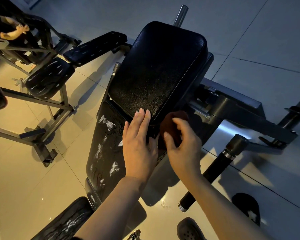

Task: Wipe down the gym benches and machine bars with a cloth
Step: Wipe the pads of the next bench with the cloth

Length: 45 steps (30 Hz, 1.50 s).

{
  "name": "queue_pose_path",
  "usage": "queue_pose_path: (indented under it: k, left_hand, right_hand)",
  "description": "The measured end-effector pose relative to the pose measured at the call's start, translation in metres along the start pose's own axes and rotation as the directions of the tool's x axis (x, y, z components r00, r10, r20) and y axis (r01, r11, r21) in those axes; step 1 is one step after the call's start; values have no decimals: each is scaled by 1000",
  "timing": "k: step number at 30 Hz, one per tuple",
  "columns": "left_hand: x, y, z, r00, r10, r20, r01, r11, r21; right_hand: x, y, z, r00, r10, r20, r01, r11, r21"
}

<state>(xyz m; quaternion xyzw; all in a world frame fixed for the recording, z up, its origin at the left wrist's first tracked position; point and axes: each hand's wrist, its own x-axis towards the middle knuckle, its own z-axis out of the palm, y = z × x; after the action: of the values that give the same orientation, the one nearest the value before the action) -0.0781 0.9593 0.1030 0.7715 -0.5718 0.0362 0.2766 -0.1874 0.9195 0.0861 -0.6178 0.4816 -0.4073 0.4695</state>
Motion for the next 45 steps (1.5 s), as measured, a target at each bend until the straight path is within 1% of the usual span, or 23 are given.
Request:
queue_pose_path:
  k: [2,4,7,9,11,12,13,15,17,19,21,24,25,26,29,31,33,37,39,41,42,43,45]
  left_hand:
    - [0,0,0,1000,1,-1,-1,1000,9]
    - [-2,0,-1,1000,-4,-1,4,1000,12]
    - [-4,1,-2,1000,-7,2,7,1000,-7]
    - [-5,1,-2,1000,-10,6,10,1000,-12]
    - [-5,0,-3,1000,-9,9,9,1000,-8]
    - [-4,1,-3,1000,-10,12,10,1000,-1]
    - [-4,1,-4,1000,-12,16,12,1000,6]
    - [-5,4,-6,1000,-15,13,15,1000,17]
    - [-5,7,-7,1000,-1,-6,1,1000,23]
    - [-3,10,-7,999,26,-28,-26,999,19]
    - [3,13,-5,998,47,-47,-47,999,6]
    - [18,24,2,995,74,-61,-76,997,-31]
    - [24,28,4,995,85,-58,-87,996,-32]
    - [31,32,7,995,91,-51,-92,995,-25]
    - [52,45,13,997,76,-19,-76,997,4]
    - [66,53,15,998,67,-17,-67,998,8]
    - [78,58,18,996,83,-39,-83,996,17]
    - [96,67,21,993,76,-89,-72,996,50]
    - [104,73,23,995,44,-93,-37,996,75]
    - [110,78,26,997,8,-79,-1,996,93]
    - [111,80,28,997,-8,-72,15,995,101]
    - [110,82,29,997,-25,-69,33,994,105]
    - [110,85,32,995,-64,-72,72,992,106]
  right_hand:
    - [11,-7,-2,987,11,-159,-5,999,39]
    - [24,-14,0,981,-7,-194,16,999,48]
    - [25,-17,9,995,-47,-89,51,998,39]
    - [14,-8,10,995,-67,70,67,998,-10]
    - [2,2,6,975,-36,218,54,996,-76]
    - [-1,6,3,976,-9,219,27,996,-80]
    - [-1,7,-1,986,19,167,-9,998,-58]
    - [11,2,-8,998,56,-13,-55,998,32]
    - [31,-9,-13,986,47,-158,-31,994,103]
    - [48,-20,-12,982,15,-189,10,992,128]
    - [51,-24,-9,994,-7,-107,20,992,123]
    - [37,-11,-11,987,26,160,-40,995,86]
    - [36,-6,-16,979,39,200,-58,994,89]
    - [40,-6,-22,984,47,172,-66,992,106]
    - [77,-21,-44,995,74,-71,-58,977,203]
    - [103,-35,-52,990,70,-123,-38,969,245]
    - [109,-37,-49,995,20,-99,-1,982,189]
    - [95,-16,-54,989,65,135,-78,992,97]
    - [107,-15,-68,993,92,68,-98,991,96]
    - [134,-25,-83,998,15,-55,-10,994,106]
    - [150,-30,-88,996,-48,-74,55,995,85]
    - [167,-33,-92,995,-90,-48,93,994,54]
    - [201,-36,-98,992,-89,90,92,995,-33]
